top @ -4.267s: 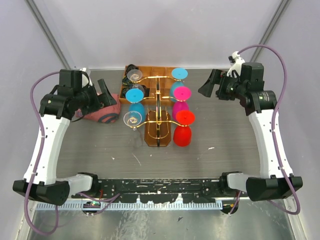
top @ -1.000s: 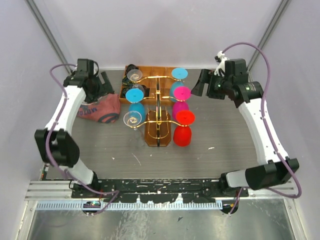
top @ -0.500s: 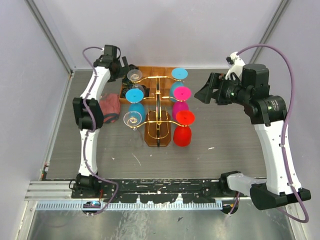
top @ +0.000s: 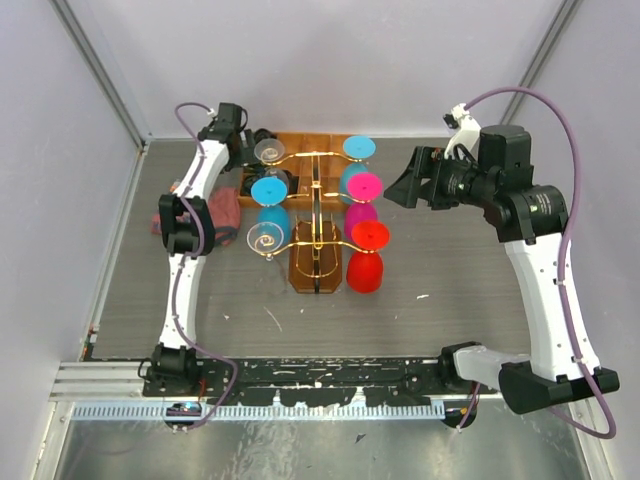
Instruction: Take the wine glass off the wine glass rack
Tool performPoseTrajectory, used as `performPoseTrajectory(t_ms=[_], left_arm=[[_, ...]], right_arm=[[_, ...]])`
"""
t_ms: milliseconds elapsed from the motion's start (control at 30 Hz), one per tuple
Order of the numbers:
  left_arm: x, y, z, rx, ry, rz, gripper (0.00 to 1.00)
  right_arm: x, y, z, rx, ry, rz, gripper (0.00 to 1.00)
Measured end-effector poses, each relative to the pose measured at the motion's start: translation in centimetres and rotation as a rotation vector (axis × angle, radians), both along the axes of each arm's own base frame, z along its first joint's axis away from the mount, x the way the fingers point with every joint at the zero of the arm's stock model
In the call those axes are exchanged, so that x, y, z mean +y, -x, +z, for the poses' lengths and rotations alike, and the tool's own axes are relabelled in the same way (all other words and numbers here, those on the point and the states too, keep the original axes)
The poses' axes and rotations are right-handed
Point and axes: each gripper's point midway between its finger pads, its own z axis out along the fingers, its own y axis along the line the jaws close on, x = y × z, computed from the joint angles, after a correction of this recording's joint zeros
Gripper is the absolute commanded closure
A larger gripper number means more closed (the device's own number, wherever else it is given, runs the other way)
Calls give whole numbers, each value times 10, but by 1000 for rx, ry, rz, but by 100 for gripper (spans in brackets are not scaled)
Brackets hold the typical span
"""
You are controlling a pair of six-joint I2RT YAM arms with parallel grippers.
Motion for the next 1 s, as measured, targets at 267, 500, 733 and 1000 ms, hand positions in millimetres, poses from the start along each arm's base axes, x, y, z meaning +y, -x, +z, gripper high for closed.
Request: performPoseTrajectory(t_ms=[267, 500, 733, 1000], left_arm=[[35, 6, -4, 49, -23, 115, 1], [154, 28, -8, 112, 36, 397, 1], [291, 87, 0, 150, -5, 679, 3], [261, 77, 9, 136, -19, 602, 1]], right_arm=[[-1, -1, -6, 8, 13, 1, 14], [-1, 0, -15, 24, 20, 3, 14], [-1, 1, -33, 58, 25, 7, 14], [0, 0, -36, 63, 21, 14, 14]])
